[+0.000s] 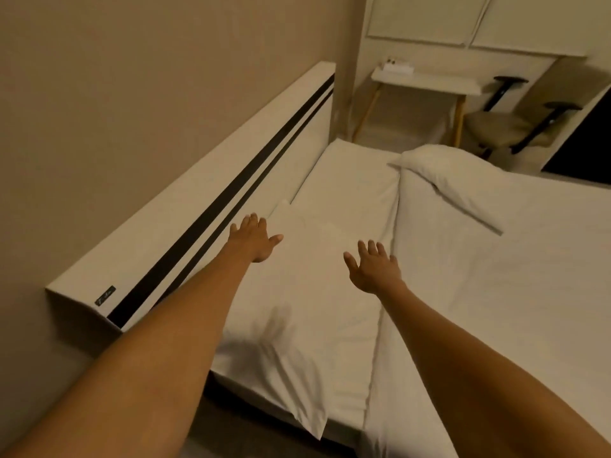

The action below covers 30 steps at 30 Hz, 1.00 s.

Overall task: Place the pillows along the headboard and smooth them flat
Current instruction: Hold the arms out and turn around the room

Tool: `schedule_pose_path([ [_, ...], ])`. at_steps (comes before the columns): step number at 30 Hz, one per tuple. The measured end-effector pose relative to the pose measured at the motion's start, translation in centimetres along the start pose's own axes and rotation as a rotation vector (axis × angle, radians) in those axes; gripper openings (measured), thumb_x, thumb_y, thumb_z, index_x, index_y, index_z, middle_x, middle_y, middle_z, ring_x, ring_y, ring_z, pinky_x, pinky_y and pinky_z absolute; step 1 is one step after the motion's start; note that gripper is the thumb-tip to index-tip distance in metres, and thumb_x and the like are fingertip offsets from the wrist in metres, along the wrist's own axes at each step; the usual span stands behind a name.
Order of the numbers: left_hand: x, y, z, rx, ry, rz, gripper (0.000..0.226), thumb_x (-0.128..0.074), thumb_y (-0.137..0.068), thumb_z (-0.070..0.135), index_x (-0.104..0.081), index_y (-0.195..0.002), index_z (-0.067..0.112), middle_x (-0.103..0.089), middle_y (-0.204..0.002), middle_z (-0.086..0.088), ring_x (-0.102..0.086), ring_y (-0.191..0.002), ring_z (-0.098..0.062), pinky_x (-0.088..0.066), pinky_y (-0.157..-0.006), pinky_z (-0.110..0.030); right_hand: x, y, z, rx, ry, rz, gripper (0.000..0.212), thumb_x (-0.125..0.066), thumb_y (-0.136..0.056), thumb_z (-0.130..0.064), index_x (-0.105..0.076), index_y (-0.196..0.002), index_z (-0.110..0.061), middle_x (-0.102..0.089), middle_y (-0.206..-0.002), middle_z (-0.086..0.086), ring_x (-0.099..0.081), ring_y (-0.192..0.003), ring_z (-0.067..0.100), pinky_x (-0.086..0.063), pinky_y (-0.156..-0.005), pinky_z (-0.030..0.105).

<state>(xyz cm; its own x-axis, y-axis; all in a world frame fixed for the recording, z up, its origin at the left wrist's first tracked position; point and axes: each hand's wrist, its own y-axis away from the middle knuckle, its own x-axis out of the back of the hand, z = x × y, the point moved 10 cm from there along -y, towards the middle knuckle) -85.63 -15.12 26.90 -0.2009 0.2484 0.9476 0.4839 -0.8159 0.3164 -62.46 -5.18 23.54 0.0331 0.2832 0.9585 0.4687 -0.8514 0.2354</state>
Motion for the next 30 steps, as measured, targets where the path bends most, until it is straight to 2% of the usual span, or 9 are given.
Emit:
schedule_pose_path([
  [7, 10.8, 4.9, 9.8, -0.120, -0.091, 0.145, 0.071, -0.025, -0.100, 0.051, -0.012, -0.154, 0.006, -0.002, -0.162, -0.016, -0.001, -0.150, -0.031, -0.007, -0.121, -0.051, 14.8, 4.7, 6.7, -0.070, 0.014, 0.243, 0.068, -0.014, -0.099, -0.055, -0.015, -0.154, -0.015, -0.012, -0.162, 0.009, -0.007, -0.150, 0.027, -0.012, -0.119, 0.050],
  [14, 16.2, 10.3, 23.8, -0.257, -0.116, 0.235, 0.072, -0.026, -0.100, 0.052, -0.012, -0.154, 0.006, -0.002, -0.162, -0.015, -0.002, -0.150, -0.029, -0.007, -0.120, -0.049, 23.2, 12.5, 20.2, -0.241, 0.047, 0.376, 0.066, -0.016, -0.098, -0.055, -0.019, -0.153, -0.016, -0.017, -0.161, 0.010, -0.011, -0.149, 0.028, -0.015, -0.118, 0.052],
  [24, 14.8, 23.7, 50.3, -0.534, -0.126, 0.273, 0.074, -0.026, -0.099, 0.053, -0.008, -0.154, 0.007, 0.001, -0.163, -0.015, 0.001, -0.151, -0.029, -0.007, -0.120, -0.050, 28.9, 29.9, 42.2, -0.459, 0.077, 0.439, 0.065, -0.019, -0.100, -0.052, -0.016, -0.154, -0.016, -0.011, -0.162, 0.011, -0.004, -0.150, 0.028, -0.010, -0.119, 0.052],
  [30, 12.7, 33.0, 66.0, -0.750, -0.122, 0.294, 0.074, -0.029, -0.100, 0.052, -0.010, -0.154, 0.006, -0.001, -0.163, -0.015, 0.001, -0.151, -0.029, -0.007, -0.121, -0.050, 29.8, 40.8, 55.7, -0.653, 0.087, 0.442, 0.068, -0.015, -0.099, -0.055, -0.016, -0.154, -0.016, -0.011, -0.162, 0.011, -0.004, -0.150, 0.028, -0.010, -0.120, 0.051],
])
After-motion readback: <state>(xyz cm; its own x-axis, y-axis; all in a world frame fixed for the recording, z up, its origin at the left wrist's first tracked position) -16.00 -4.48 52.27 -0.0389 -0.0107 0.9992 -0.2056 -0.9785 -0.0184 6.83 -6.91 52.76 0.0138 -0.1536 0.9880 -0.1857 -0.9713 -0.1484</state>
